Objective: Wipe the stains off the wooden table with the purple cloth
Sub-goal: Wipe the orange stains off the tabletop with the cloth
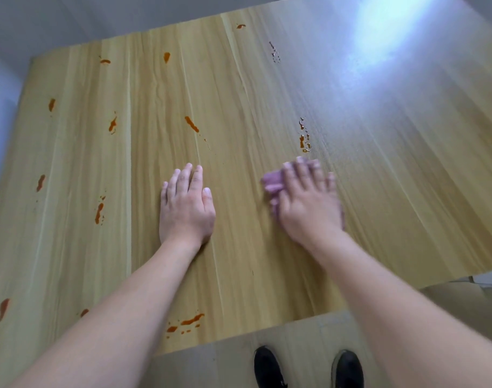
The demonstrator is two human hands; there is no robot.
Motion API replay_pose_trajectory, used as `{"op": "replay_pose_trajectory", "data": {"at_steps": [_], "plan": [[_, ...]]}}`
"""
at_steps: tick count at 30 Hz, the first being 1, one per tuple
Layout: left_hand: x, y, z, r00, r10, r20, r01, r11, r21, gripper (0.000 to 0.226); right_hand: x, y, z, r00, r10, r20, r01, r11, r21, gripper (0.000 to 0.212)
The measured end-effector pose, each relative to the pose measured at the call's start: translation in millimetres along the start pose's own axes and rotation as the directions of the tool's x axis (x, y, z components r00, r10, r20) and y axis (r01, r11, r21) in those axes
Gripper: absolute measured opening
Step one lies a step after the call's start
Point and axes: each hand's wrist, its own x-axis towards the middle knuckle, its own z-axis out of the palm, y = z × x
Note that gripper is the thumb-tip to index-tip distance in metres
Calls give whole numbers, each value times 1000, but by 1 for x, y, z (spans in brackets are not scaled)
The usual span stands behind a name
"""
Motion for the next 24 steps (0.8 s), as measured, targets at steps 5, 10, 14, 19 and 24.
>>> {"op": "replay_pose_trajectory", "data": {"at_steps": [5,10,14,19,24], "plan": [[2,0,1,1000,3,-12,-3,1000,-7,54,19,19,-5,964,263,-21,-264,965,-5,63],[0,3,-2,1000,-2,-2,2,1000,3,54,-27,-64,18,993,-71,-90,78,994,77,66],[0,6,-3,1000,-4,9,4,1000,7,54,-37,-52,12,975,-221,-16,222,970,101,62],[-1,4,-7,998,-23,54,21,999,25,54,-6,60,-14,987,161,1,-161,987,-5,63],[3,10,-9,997,-46,67,43,998,46,54,9,97,-19,909,415,-42,-416,909,-20,65]]}}
